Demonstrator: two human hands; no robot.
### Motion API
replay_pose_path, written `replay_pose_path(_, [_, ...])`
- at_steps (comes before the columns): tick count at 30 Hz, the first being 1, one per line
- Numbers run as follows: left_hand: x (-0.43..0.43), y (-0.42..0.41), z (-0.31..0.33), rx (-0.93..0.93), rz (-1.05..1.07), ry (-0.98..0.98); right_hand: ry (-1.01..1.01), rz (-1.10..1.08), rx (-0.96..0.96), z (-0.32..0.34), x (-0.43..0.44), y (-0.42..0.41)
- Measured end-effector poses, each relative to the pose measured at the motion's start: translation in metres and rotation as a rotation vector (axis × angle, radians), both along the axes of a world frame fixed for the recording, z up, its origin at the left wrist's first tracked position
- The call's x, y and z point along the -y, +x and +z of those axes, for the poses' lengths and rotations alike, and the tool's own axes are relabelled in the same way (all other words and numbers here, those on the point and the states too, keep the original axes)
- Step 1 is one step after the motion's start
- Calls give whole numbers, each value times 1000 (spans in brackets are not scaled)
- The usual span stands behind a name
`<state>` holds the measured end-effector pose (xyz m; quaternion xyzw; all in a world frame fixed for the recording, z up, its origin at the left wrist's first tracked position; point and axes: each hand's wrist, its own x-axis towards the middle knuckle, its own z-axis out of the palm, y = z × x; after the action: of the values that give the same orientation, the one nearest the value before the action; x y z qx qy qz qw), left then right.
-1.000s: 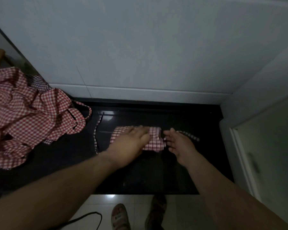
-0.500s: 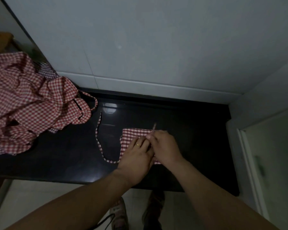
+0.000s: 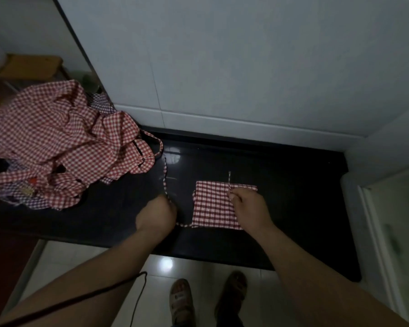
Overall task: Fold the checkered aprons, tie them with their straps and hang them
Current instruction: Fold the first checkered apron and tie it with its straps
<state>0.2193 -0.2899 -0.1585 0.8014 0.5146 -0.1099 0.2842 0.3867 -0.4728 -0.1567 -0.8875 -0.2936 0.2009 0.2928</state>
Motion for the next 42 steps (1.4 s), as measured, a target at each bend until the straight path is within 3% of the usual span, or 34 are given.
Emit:
replay_pose_path(4, [-14,7,6,213,143,-96,-112,113,395,0,-6,-8])
replay_pose_path(9, [-50,33,22,578,508,-216,-75,165,448,-11,0,-21])
replay_pose_path(12, [-52,61,62,835,515,-415,-77,135,418,-14,-1,-21])
replay_pose_path(14, [-36,79,84,921,399,-513,-82,108,391,-9,-5,-19])
replay_pose_path(17, [6,94,92,739,-91,-508,-108,47,281,3,-13,-10])
replay_pose_path(19, [33,110,90,591,-367,-415,-120,4,72,7,-18,3])
replay_pose_path(21, [47,134,91,515,-511,-312,-159,44,-124,5,-19,11])
replay_pose_path(23, [55,158,97,467,-544,-341,-114,66,-218,2,-19,16])
replay_pose_path(27, [65,180,98,432,-428,-542,219,-72,-465,5,-14,16])
replay_pose_path(31, [70,175,86,418,-378,-561,323,-92,-633,8,-9,7])
replay_pose_path(37, [60,159,88,461,-351,-659,298,-200,-631,13,-19,4])
replay_pose_path(40, [28,128,83,409,-440,-404,317,-172,-631,7,-17,0])
replay_pose_path(42, [7,105,69,263,-624,-281,314,-129,-587,3,-15,-1])
